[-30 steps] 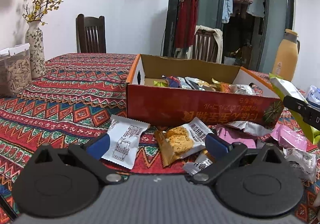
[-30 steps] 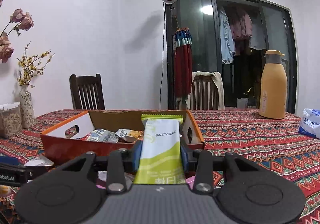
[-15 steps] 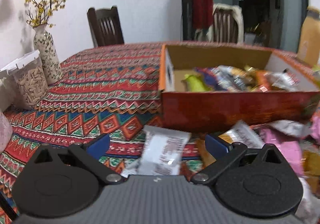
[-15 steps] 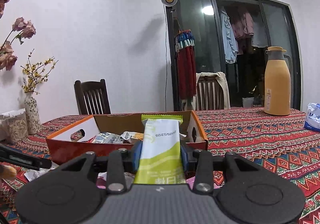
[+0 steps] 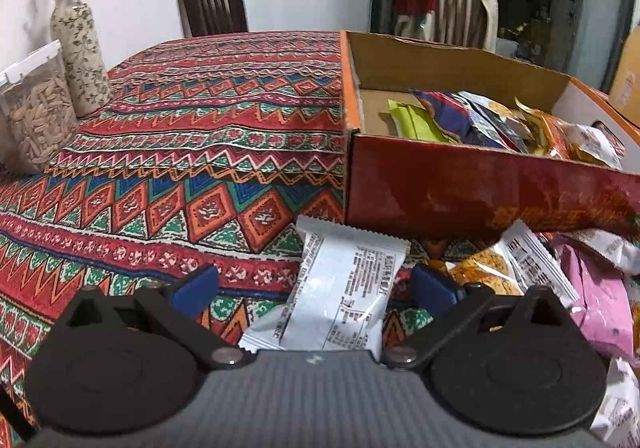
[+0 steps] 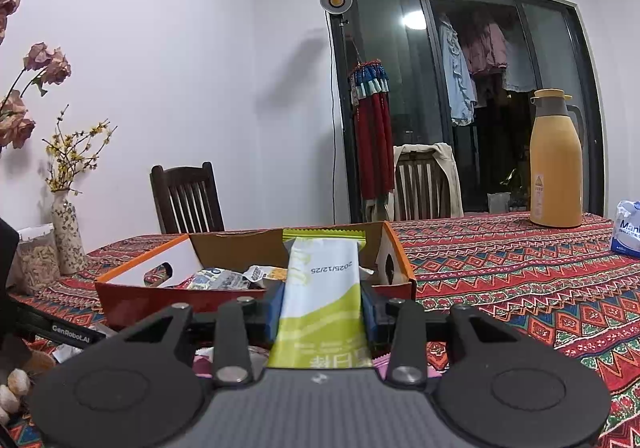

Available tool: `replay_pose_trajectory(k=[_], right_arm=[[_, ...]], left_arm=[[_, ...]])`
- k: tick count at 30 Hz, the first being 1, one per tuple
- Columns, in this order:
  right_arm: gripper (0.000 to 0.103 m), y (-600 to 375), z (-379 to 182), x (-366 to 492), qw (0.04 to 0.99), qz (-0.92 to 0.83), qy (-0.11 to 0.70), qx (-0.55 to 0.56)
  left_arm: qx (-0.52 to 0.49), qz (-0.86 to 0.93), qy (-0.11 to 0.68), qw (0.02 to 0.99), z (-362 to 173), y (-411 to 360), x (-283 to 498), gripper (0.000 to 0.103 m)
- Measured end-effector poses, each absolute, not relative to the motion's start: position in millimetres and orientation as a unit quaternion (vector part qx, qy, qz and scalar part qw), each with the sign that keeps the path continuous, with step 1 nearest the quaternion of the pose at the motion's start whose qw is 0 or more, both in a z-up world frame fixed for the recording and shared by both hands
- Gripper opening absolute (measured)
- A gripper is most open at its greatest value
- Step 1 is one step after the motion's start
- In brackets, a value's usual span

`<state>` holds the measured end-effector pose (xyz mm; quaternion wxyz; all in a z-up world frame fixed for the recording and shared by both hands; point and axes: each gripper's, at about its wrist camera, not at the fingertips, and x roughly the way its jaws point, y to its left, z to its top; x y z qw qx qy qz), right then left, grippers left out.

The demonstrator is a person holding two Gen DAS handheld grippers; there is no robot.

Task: Organize snacks
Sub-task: 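Lift the green bar with the right tool while the left tool grasps a white packet, then carry both snacks over the box and open both tools to drop them in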

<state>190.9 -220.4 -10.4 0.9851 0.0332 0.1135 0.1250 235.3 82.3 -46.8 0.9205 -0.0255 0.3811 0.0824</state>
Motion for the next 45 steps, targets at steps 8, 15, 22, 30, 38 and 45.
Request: replay_pose_trajectory(k=[8,15,22,30,38,45], right_arm=[[0.038,-220.7,-10.7,190.7,0.985,0.125,0.115,0.033],[0.038,-220.8,-10.4,191.9,0.985,0.125,0.117,0.034],[0.038,-219.2,-9.1,193.6,0.985,0.122,0.120,0.033],[0.038,-209.4,8.3,190.9,0.986,0.123,0.113,0.022],[0.038,-188.8,58.0,214.2,0.989,0.130,0.067,0.006],[0.038,-175.5,81.1,267.3,0.991,0.121,0.055,-0.004]], left_arm=[[-0.019,0.072,0.358,0.931,-41.8,72.7,224.3,0.054],[-0.004,0.064,0.336,0.940,-36.9,57.8,208.0,0.042],[-0.018,0.054,0.292,0.955,-16.3,56.6,186.7,0.042],[-0.034,0.025,0.224,0.974,22.0,39.2,178.4,0.042],[-0.039,0.004,0.174,0.984,61.7,18.9,205.6,0.042],[-0.057,0.010,0.149,0.987,80.7,13.0,248.6,0.042]])
